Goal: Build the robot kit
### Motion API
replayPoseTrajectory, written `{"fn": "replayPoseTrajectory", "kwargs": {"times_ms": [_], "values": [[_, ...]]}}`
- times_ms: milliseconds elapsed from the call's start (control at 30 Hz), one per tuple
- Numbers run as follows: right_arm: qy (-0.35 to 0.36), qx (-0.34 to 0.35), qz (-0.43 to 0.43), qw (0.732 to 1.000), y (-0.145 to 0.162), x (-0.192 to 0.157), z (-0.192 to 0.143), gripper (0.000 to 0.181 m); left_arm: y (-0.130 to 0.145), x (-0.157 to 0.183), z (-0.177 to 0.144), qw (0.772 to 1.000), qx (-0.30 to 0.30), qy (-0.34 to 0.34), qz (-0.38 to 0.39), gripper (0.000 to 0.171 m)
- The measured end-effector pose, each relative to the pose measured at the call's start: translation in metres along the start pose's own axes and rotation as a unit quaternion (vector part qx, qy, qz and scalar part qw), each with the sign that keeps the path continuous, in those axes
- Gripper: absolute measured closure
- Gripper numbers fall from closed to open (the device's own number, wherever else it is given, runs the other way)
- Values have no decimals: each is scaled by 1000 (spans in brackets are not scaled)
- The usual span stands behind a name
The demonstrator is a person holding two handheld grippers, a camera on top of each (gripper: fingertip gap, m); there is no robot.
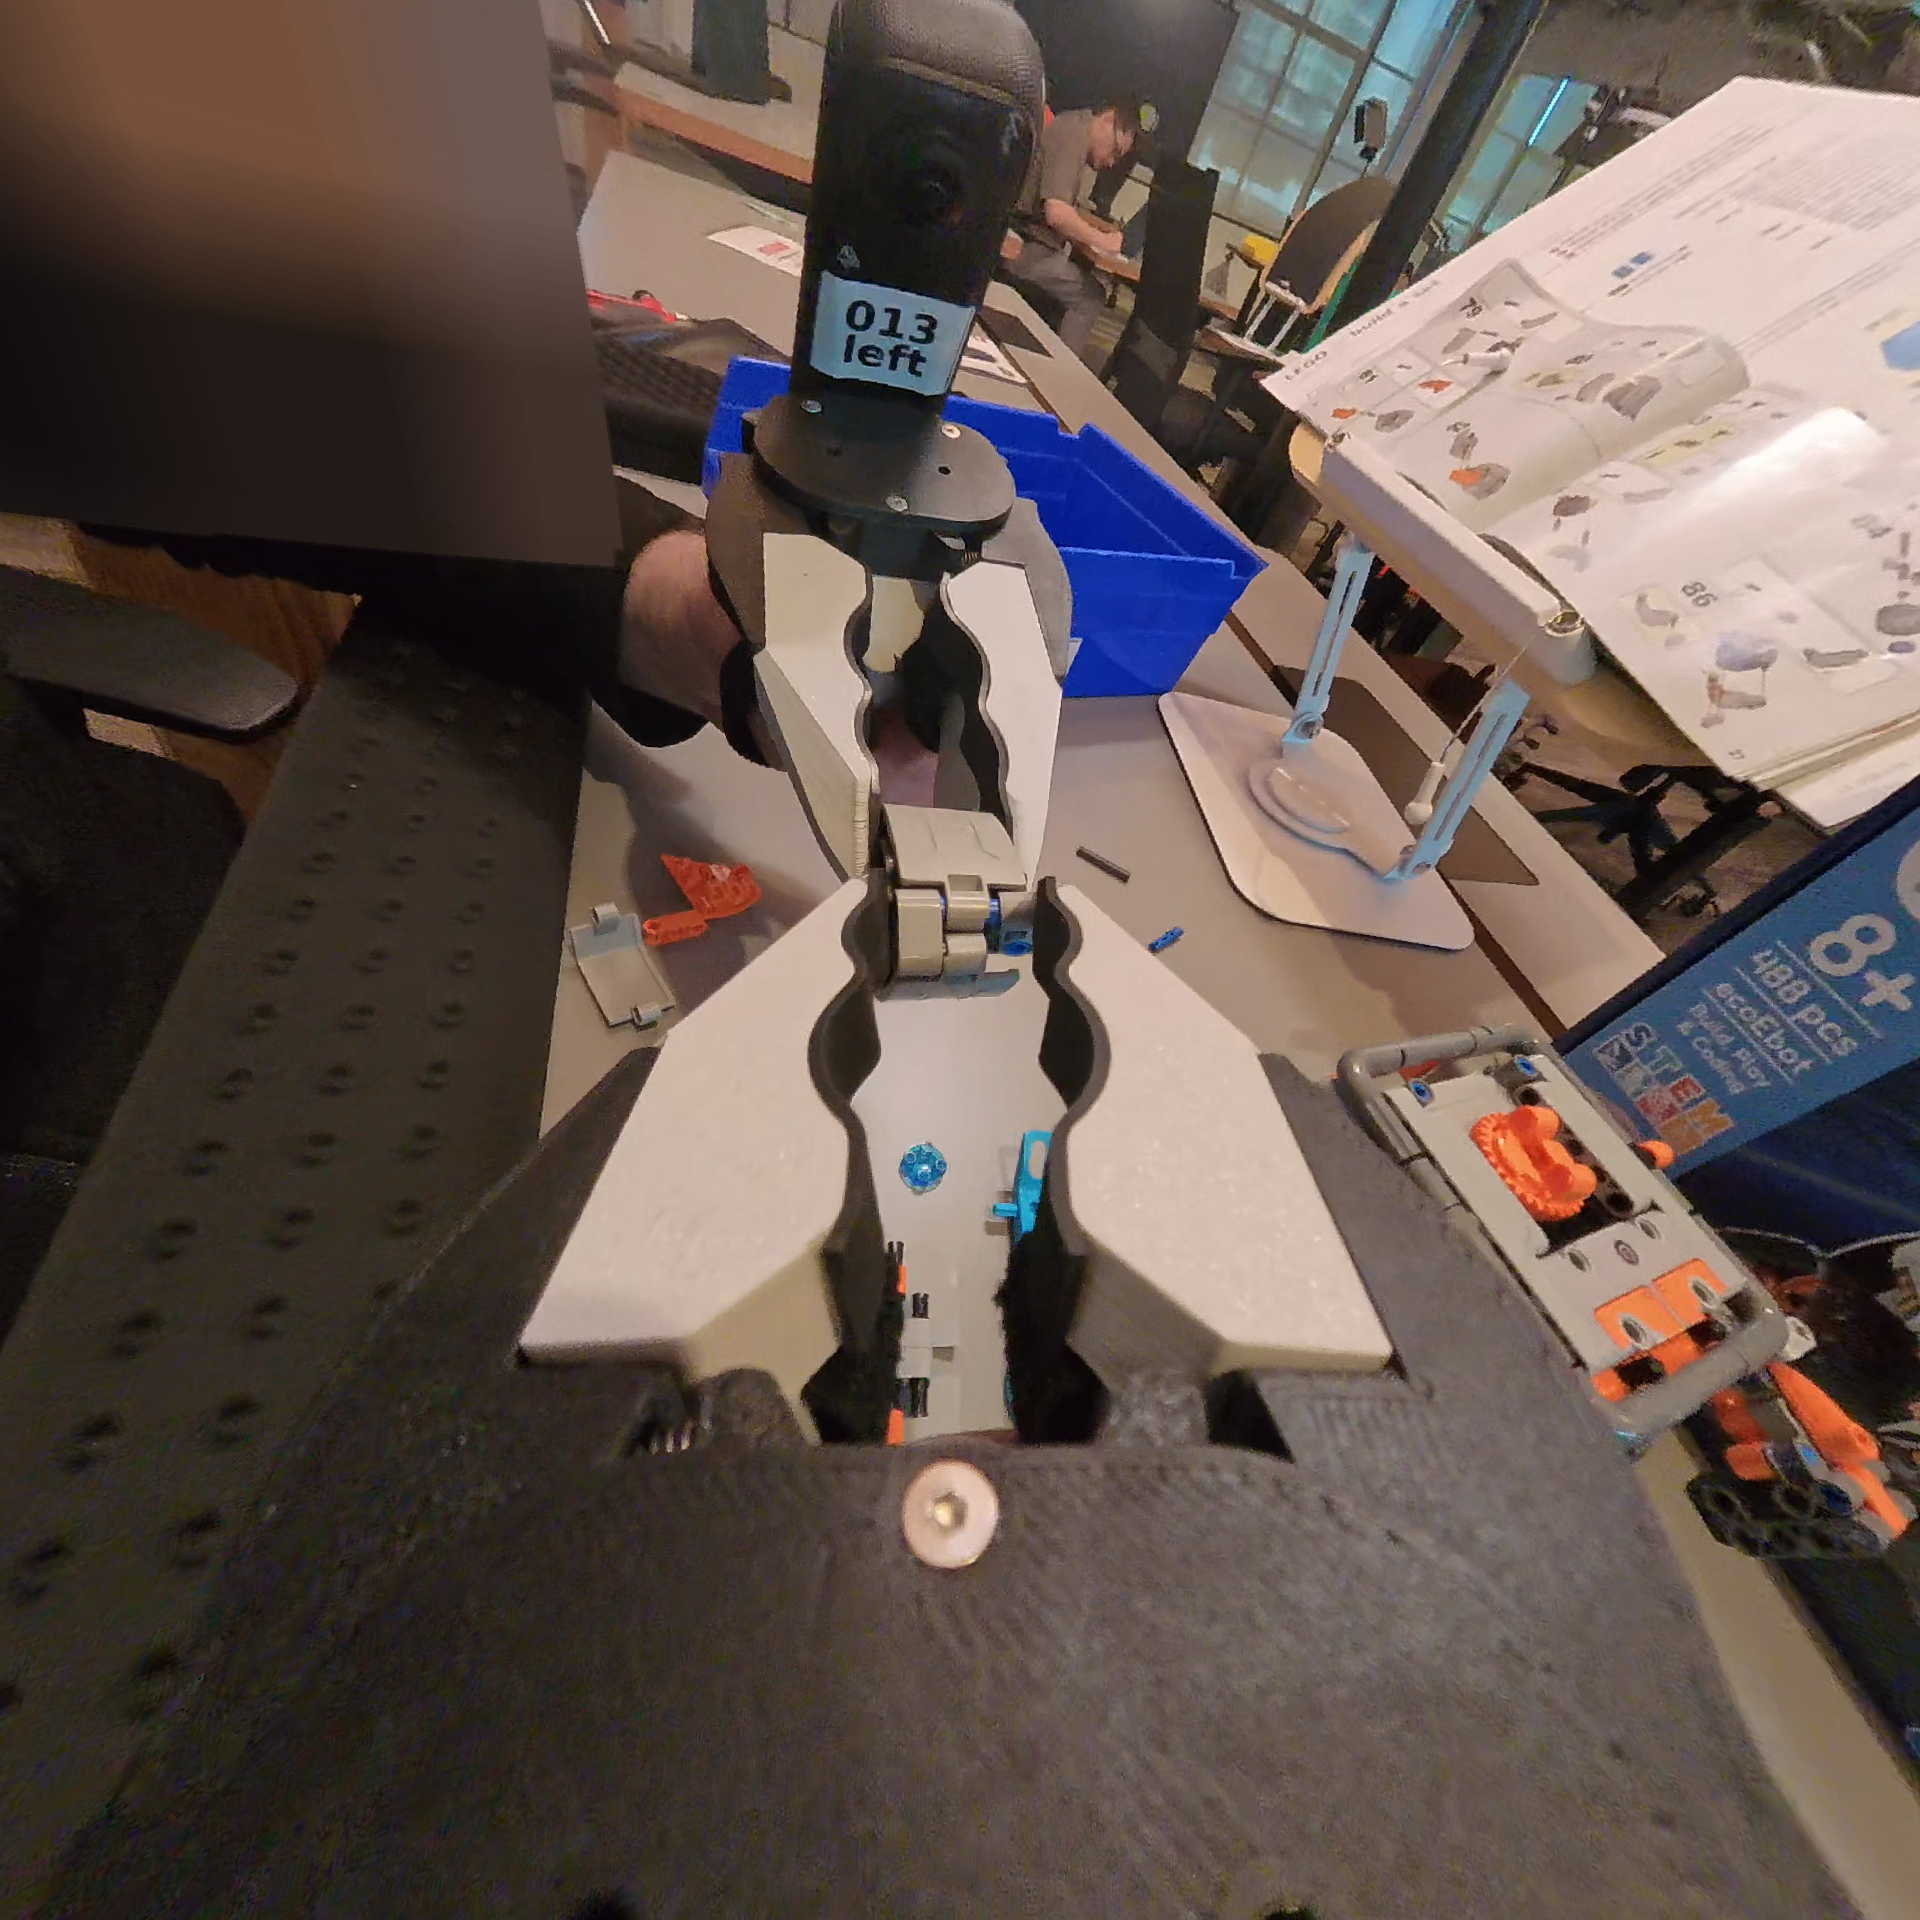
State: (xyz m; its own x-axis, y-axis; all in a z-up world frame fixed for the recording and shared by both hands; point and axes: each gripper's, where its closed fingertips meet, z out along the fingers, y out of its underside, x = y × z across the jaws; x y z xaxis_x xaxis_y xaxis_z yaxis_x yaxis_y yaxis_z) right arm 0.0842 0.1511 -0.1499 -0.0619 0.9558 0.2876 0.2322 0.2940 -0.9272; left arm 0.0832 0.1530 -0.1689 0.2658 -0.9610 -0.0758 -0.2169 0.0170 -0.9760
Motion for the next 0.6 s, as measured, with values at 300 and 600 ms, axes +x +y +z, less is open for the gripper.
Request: {"fn": "replayPoseTrajectory", "kwargs": {"times_ms": [300,600], "values": [[-17,74,111,991,-10,18,-5,156,-13,-13,-4,997,53,-3,-54,129],[-54,145,225,962,-18,31,-14,156,-23,-18,2,993,81,-11,-89,127]]}}
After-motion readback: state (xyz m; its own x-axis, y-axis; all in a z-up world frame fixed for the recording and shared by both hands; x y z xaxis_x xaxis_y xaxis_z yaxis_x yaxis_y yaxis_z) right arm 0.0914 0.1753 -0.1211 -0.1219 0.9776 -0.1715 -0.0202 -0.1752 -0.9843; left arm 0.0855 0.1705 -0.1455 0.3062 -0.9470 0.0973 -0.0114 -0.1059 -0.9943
